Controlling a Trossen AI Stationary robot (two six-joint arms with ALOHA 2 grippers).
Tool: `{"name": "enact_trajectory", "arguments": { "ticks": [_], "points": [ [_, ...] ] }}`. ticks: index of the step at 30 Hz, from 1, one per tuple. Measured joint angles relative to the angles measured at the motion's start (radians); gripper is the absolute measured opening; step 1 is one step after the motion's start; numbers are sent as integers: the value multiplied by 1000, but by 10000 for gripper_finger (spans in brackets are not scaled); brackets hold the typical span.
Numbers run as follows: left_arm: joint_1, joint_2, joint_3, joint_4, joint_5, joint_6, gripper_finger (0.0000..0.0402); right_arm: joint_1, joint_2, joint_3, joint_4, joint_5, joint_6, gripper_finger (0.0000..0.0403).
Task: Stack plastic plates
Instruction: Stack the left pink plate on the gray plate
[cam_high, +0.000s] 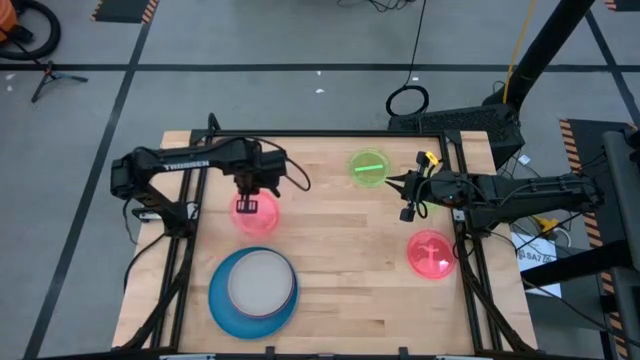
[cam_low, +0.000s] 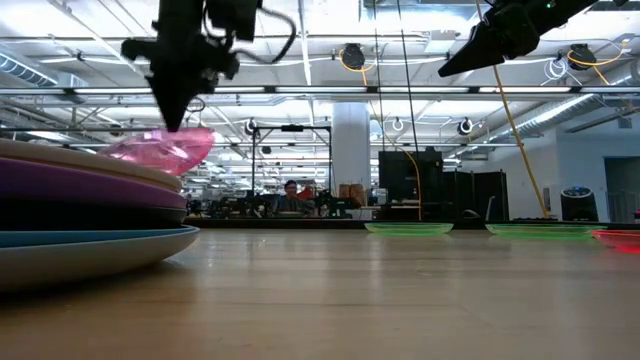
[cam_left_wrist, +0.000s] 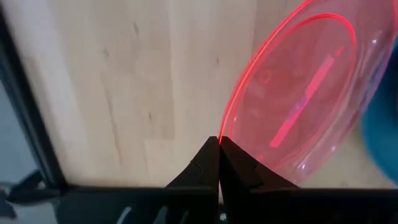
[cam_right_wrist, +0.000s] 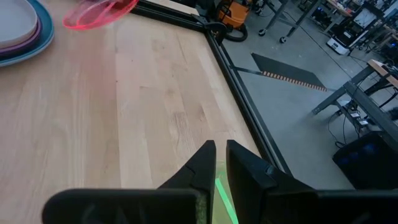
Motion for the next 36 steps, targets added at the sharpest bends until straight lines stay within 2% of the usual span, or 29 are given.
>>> {"name": "enact_trajectory", "arguments": {
  "ticks": [5, 8, 11, 15, 23, 33, 36],
  "points": [
    [-50, 0, 119, -4, 89, -26, 1, 0, 0, 0, 0, 0, 0, 31],
    [-90, 0, 168, 1, 181, -105, 1, 0, 0, 0, 0, 0, 0, 31],
    [-153, 0, 177, 17, 218, -202, 1, 0, 0, 0, 0, 0, 0, 31],
    [-257, 1, 176, 27, 222, -311, 1, 0, 0, 0, -1, 0, 0, 31],
    [-459, 47, 175, 170, 221, -439, 1, 0, 0, 0, -1, 0, 1, 31],
    [-574, 217, 174, -20, 237, -585, 1, 0, 2, 0, 0, 0, 5, 31],
    [-587, 253, 174, -15, 243, -586, 1, 0, 2, 0, 0, 0, 8, 31]
  ]
}}
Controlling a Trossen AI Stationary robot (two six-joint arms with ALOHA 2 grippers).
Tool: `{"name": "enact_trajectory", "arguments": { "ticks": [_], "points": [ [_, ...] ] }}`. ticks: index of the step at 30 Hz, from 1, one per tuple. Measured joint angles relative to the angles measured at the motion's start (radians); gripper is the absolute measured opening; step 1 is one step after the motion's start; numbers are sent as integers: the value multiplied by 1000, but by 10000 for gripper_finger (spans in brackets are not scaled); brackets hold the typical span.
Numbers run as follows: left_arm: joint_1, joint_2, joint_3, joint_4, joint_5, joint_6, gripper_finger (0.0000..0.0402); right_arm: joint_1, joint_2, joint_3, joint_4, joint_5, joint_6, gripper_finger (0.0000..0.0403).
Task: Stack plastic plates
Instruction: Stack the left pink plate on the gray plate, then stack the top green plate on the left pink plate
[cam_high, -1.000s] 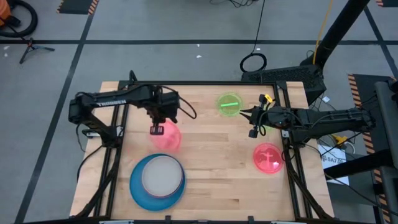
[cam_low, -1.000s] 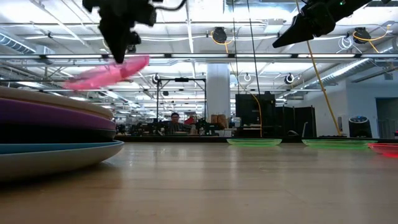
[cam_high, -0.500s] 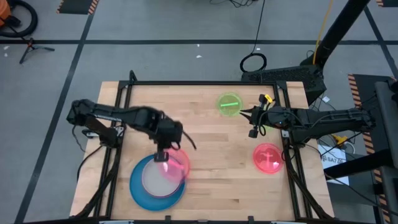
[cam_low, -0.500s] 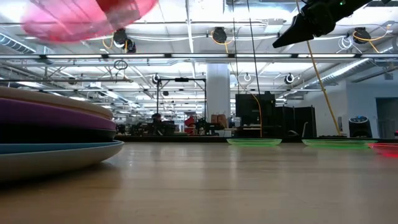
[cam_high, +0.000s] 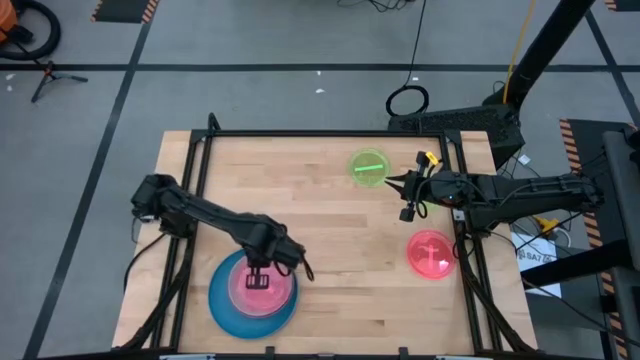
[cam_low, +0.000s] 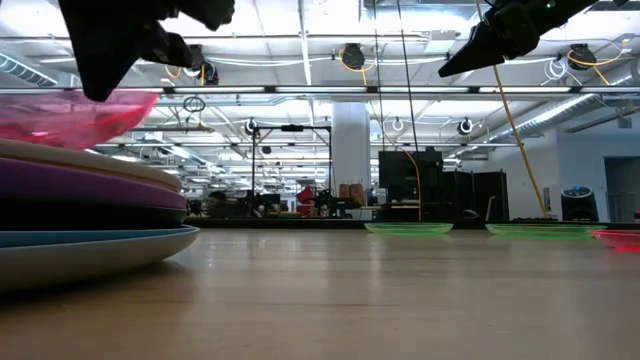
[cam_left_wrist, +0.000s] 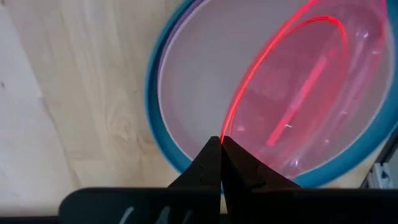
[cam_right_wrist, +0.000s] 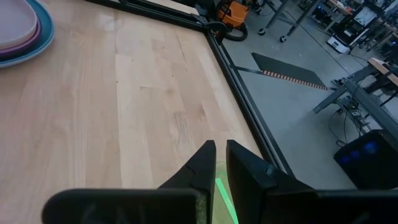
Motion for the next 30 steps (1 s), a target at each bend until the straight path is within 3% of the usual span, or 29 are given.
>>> {"name": "enact_trajectory", "arguments": {
  "ticks": [19, 26, 30],
  "points": [
    [-2, 51, 0, -45, -63, -27, 45, 0, 0, 0, 0, 0, 3, 31],
    [-8, 48, 0, -41, -242, 91, 46, 0, 0, 0, 0, 0, 3, 31],
    [-14, 11, 0, 31, -400, 187, 46, 0, 0, 0, 0, 0, 18, 31]
  ]
}}
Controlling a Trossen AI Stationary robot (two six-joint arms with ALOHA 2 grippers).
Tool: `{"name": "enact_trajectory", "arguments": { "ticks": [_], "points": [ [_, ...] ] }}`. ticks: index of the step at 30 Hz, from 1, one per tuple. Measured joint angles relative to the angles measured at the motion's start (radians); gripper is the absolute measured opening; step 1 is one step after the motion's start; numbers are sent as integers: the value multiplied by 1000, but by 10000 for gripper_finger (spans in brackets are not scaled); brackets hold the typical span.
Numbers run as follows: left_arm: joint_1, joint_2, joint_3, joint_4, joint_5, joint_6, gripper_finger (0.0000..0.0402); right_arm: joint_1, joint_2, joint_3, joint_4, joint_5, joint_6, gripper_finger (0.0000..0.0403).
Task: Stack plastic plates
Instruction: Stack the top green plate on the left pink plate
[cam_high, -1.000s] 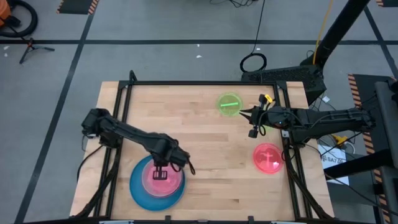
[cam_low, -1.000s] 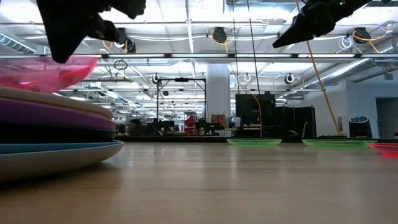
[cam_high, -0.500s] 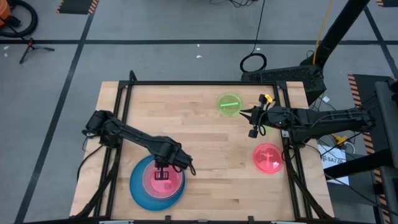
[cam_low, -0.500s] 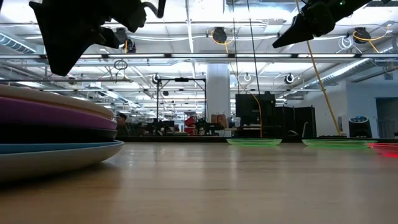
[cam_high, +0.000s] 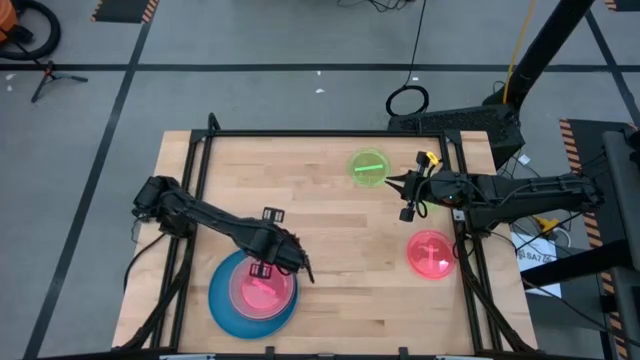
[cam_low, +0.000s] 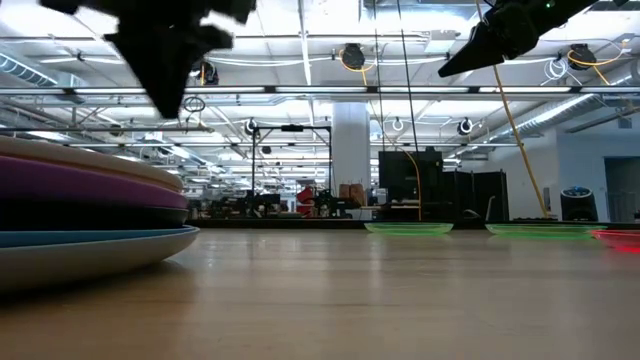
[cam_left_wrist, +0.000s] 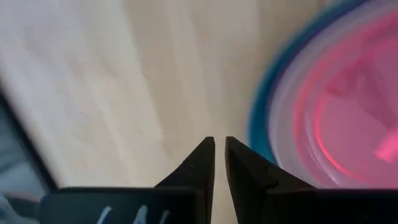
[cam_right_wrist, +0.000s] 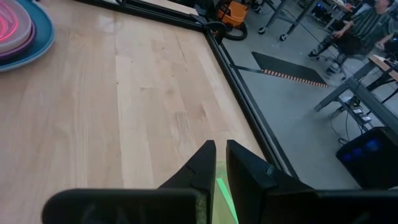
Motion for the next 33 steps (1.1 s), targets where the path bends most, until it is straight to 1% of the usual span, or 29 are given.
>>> {"name": "enact_trajectory", "arguments": {
  "ticks": [2, 4, 8, 11, 14, 19, 21, 25, 28, 33],
  "points": [
    [-1, -32, 0, 59, -57, 42, 46, 0, 0, 0, 0, 0, 1, 31],
    [-1, -74, 0, 116, -91, 81, 46, 0, 0, 0, 3, 2, 13, 31],
    [-1, -161, -2, 219, -113, 146, 47, 0, 0, 0, 43, 4, 27, 31],
    [-1, -230, -33, 293, -122, 182, 47, 0, 6, 0, 103, 5, 44, 31],
    [-1, -307, -112, 371, -128, 208, 47, 0, 20, 0, 152, 5, 50, 31],
    [1, -432, -301, 500, -186, 223, 47, 0, 70, 0, 208, 7, 50, 31],
    [3, -476, -371, 525, -204, 223, 47, -2, 95, 0, 254, 8, 50, 31],
    [11, -563, -482, 579, -282, 238, 47, -20, 147, 1, 357, 8, 54, 31],
    [26, -644, -549, 650, -351, 267, 47, -39, 188, 1, 408, 8, 68, 31],
    [62, -782, -624, 786, -390, 330, 47, -87, 263, 13, 422, 8, 157, 31]
  ]
}}
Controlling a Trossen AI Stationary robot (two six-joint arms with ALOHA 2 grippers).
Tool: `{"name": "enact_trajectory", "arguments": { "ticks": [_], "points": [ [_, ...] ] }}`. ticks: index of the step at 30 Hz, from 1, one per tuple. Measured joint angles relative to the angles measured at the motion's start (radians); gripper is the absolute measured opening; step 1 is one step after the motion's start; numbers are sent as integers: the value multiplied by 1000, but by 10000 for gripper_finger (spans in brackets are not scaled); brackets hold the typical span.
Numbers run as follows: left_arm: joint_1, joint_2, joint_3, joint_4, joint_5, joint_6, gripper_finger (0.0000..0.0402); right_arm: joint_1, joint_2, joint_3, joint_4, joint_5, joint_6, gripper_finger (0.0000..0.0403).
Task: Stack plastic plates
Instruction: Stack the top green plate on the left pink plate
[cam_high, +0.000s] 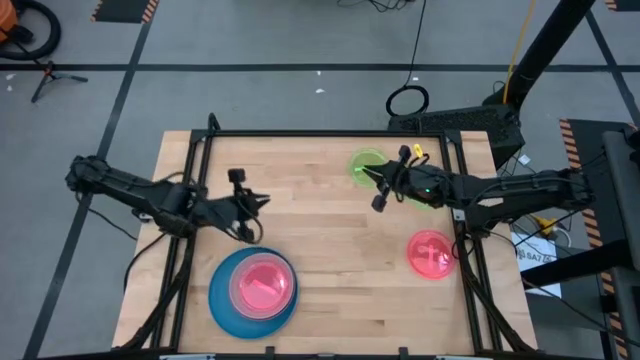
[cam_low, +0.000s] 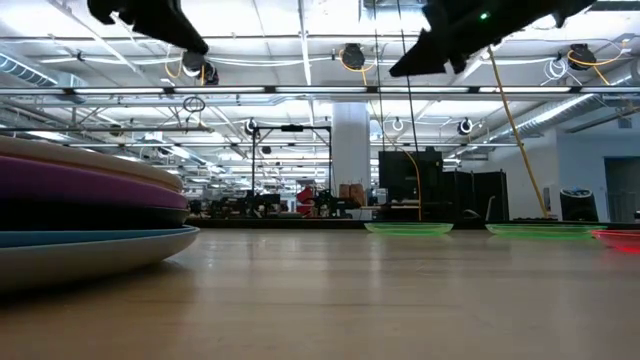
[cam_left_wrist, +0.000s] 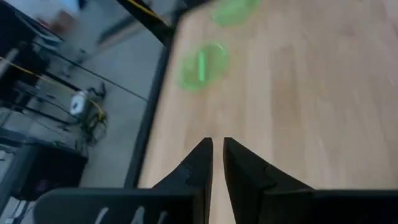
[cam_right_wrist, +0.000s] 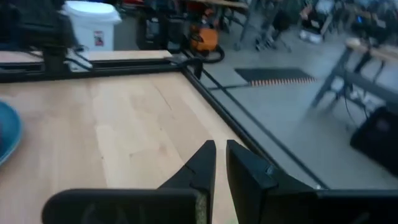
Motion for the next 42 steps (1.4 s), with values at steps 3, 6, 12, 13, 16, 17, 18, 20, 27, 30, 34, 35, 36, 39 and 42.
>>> {"name": "enact_trajectory", "arguments": {
  "ticks": [3, 6, 12, 13, 16, 17, 18, 20, 27, 30, 34, 35, 36, 39, 42],
  "points": [
    [30, -70, -24, 56, -12, 43, 47, -31, 58, 25, -7, -1, 54, 31],
    [67, -120, -31, 60, -20, 52, 47, -54, 130, 64, -28, -5, 90, 31],
    [118, -163, -31, 39, -21, -63, 47, -107, 276, 176, -258, -7, 228, 31],
    [124, -164, -31, 28, -21, -84, 47, -115, 302, 195, -309, -7, 249, 31],
    [132, -165, -31, -14, -48, -142, 47, -133, 367, 230, -452, -8, 250, 31],
    [133, -165, -31, -34, -69, -159, 47, -138, 388, 236, -473, -12, 224, 31],
    [133, -165, -31, -51, -84, -175, 47, -143, 406, 237, -494, -31, 189, 31],
    [132, -164, -31, -93, -103, -200, 47, -153, 444, 235, -528, -89, 124, 31],
    [132, -163, -31, -201, -115, -273, 47, -175, 552, 234, -491, -195, 42, 36],
    [132, -163, -31, -220, -116, -283, 47, -182, 579, 234, -438, -197, 9, 54],
    [132, -163, -31, -220, -116, -283, 47, -197, 615, 234, -381, -193, -17, 98],
    [132, -163, -31, -220, -116, -283, 47, -202, 623, 234, -375, -185, -24, 110],
    [132, -163, -31, -220, -116, -283, 47, -206, 630, 234, -373, -177, -27, 121],
    [132, -163, -31, -219, -116, -284, 47, -224, 658, 234, -368, -160, -39, 149],
    [132, -163, -31, -219, -116, -284, 47, -240, 691, 234, -366, -105, -14, 162]
  ]
}}
